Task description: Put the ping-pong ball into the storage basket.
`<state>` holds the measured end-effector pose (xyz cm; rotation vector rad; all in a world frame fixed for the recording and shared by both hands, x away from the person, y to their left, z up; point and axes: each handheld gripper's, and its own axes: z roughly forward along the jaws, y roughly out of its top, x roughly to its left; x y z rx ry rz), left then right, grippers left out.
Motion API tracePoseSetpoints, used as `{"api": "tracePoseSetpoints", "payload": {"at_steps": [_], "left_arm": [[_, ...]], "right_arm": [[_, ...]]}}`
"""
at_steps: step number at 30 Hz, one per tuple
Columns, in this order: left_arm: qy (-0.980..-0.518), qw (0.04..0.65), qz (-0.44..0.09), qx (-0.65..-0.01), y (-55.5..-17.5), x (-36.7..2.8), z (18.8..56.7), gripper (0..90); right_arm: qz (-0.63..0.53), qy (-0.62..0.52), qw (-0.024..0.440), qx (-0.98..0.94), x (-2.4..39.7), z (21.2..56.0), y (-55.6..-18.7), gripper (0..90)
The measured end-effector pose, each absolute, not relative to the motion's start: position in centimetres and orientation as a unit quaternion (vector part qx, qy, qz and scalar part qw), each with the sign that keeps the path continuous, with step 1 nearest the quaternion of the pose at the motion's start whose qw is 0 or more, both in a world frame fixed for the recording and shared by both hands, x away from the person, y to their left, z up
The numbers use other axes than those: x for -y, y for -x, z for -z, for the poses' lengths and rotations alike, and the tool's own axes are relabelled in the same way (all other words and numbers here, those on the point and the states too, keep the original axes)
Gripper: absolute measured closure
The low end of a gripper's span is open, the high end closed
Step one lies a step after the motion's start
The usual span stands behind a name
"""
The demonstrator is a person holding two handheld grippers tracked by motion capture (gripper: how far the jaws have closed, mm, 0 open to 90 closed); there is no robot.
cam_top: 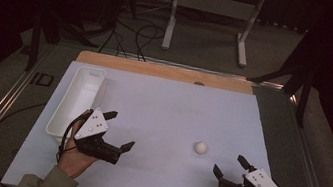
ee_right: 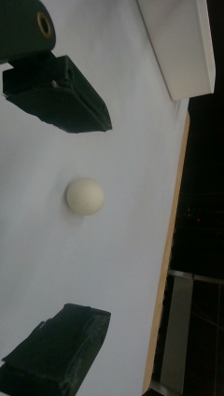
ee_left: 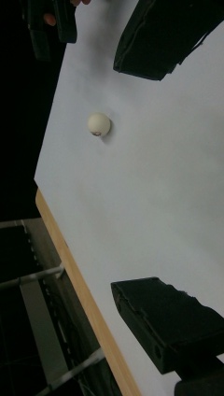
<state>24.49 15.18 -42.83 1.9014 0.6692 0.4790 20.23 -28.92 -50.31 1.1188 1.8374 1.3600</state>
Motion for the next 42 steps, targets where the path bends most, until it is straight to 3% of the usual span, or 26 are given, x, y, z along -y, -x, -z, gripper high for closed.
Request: {"api": "tracePoseSetpoints", "payload": {"at_steps": [42], "left_arm": [[-0.807,0.503,-0.183,-0.250,-28.1,-10.9,41.3,0.0]], "right_arm": [[-0.521,-0.424,0.289,-0.683,29.0,49.9,-20.1,7.8]]}}
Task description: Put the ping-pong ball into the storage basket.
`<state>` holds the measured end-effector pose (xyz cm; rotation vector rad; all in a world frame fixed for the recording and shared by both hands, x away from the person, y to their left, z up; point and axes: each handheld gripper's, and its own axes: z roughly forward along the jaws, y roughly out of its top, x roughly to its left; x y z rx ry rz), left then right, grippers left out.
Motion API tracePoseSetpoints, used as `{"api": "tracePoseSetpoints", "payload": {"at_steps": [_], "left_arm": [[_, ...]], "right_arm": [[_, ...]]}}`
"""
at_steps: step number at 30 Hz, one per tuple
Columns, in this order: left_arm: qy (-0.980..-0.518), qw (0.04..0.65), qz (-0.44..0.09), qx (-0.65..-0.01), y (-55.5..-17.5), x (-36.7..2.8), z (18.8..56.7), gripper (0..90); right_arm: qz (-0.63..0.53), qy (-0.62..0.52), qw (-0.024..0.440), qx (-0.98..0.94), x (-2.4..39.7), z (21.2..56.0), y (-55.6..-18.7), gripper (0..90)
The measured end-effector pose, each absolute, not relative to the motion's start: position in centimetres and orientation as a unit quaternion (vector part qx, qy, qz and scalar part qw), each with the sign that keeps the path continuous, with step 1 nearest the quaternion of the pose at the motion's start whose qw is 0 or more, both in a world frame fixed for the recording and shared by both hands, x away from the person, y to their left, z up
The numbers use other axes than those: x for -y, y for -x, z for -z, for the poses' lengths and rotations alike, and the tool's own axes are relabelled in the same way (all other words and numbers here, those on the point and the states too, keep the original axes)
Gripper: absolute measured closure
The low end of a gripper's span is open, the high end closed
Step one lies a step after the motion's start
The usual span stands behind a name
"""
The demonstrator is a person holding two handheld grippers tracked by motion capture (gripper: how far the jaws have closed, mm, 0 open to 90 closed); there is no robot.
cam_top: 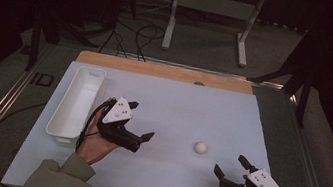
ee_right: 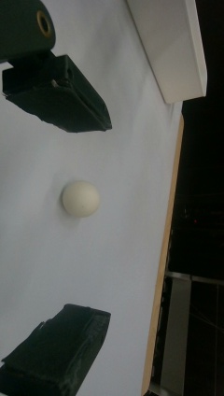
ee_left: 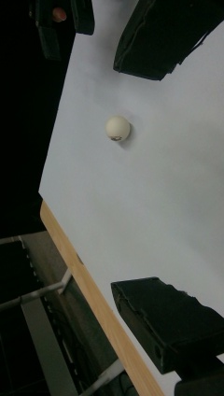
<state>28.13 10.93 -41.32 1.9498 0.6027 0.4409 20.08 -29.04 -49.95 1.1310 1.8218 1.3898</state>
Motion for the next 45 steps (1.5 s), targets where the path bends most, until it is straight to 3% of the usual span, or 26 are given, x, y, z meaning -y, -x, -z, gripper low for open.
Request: {"api": "tracePoseSetpoints", "payload": {"at_steps": [45], "left_arm": [[-0.834,0.481,-0.160,-0.218,-30.6,-6.2,41.6,0.0]], "right_arm": [[-0.522,-0.427,0.292,-0.678,29.2,49.9,-20.0,7.9]]}}
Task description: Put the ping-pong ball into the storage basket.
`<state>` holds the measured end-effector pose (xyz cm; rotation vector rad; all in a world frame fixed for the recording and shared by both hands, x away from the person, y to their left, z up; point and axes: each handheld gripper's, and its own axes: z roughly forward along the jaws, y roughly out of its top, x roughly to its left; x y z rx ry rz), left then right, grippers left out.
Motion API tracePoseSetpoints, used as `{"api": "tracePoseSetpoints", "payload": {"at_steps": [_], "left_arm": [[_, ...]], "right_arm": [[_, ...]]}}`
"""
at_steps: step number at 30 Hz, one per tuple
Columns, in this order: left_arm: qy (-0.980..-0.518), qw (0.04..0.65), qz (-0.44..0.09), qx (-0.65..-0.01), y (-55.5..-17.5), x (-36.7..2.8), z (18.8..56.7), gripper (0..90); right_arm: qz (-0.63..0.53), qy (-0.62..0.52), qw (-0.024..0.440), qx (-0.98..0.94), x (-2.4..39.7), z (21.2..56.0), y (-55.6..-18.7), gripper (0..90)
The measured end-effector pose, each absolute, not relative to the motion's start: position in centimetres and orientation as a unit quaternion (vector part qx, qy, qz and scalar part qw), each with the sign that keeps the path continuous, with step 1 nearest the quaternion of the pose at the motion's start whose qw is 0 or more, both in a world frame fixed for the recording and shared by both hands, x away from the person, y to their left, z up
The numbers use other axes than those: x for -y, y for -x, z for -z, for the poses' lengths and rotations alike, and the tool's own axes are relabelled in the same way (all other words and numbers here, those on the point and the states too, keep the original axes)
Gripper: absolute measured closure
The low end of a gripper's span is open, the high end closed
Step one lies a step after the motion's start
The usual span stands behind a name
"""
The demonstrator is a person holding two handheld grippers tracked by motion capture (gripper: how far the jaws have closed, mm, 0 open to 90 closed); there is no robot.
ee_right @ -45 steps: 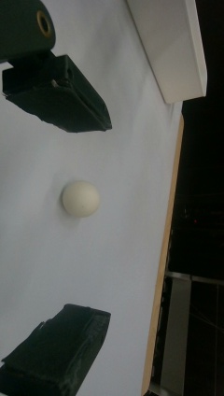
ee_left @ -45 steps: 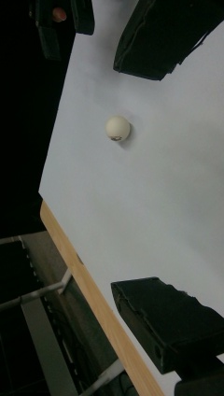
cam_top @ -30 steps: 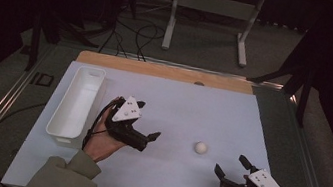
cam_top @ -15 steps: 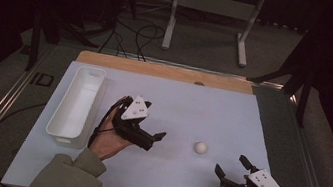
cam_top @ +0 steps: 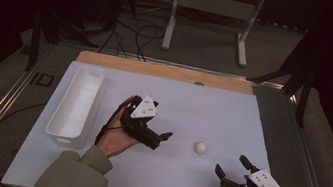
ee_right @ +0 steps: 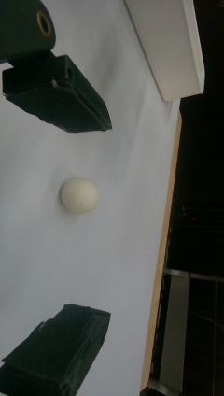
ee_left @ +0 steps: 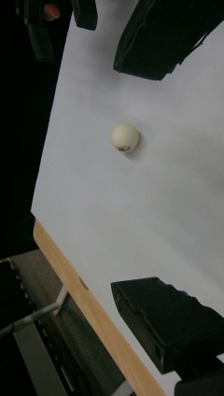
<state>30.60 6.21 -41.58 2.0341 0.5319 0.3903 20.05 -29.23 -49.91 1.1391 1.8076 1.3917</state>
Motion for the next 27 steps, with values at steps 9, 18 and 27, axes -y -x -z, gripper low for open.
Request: {"api": "tracePoseSetpoints", "payload": {"at_steps": [9,18,27], "left_arm": [[-0.839,0.476,-0.153,-0.214,-31.2,-5.1,41.9,0.0],[-0.847,0.469,-0.144,-0.206,-31.9,-3.7,42.4,0.0],[-0.854,0.459,-0.137,-0.202,-32.2,-2.9,42.8,0.0]], "right_arm": [[-0.522,-0.427,0.291,-0.679,29.2,49.9,-20.1,7.9],[-0.524,-0.428,0.292,-0.676,29.3,49.9,-20.0,8.0],[-0.524,-0.427,0.292,-0.677,29.4,49.9,-20.0,8.0]]}}
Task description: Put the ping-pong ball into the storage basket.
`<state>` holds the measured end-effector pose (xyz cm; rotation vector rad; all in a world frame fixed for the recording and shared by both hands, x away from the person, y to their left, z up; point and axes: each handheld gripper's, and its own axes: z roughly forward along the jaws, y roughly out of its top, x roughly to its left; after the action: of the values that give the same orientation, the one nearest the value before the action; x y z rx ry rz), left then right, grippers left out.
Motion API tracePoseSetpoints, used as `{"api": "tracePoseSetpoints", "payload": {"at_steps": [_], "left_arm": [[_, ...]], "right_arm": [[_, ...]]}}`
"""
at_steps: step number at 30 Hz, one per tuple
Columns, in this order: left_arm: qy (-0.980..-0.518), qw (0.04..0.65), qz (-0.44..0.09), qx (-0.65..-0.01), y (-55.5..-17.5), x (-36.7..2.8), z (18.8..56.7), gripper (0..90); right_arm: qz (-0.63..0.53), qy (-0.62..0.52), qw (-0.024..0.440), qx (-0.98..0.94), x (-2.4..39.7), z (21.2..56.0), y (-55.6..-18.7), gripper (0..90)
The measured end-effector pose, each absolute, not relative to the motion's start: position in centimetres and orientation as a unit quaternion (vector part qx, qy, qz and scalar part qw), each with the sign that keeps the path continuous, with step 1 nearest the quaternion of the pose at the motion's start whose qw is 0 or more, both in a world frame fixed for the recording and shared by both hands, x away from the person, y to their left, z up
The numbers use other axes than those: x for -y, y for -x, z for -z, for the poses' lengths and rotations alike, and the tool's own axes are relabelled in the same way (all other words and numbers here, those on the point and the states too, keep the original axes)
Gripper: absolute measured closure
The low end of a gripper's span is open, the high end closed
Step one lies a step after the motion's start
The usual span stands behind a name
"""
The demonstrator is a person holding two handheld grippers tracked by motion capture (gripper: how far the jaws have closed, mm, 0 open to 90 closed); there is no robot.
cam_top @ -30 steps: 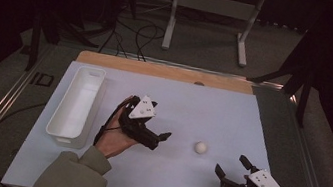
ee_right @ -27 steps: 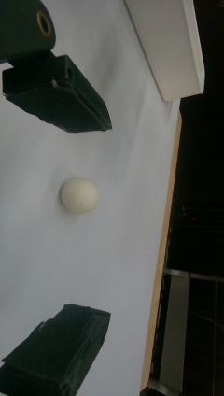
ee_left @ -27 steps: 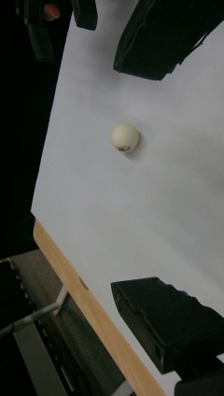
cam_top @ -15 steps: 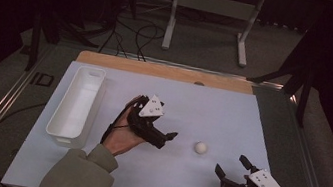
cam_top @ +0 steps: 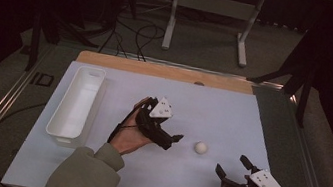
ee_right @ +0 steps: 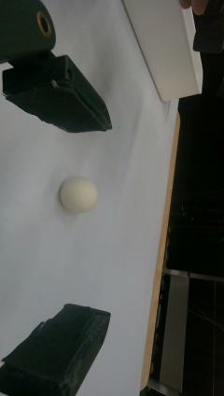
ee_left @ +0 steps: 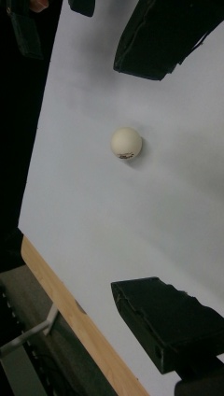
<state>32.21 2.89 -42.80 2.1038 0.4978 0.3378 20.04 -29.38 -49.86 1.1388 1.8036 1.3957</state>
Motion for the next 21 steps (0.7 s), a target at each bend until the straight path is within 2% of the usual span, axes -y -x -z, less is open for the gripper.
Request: {"api": "tracePoseSetpoints", "payload": {"at_steps": [21], "left_arm": [[-0.863,0.451,-0.113,-0.198,-33.4,-1.5,42.7,0.0]], "right_arm": [[-0.524,-0.429,0.290,-0.676,29.5,49.9,-20.1,8.0]]}}
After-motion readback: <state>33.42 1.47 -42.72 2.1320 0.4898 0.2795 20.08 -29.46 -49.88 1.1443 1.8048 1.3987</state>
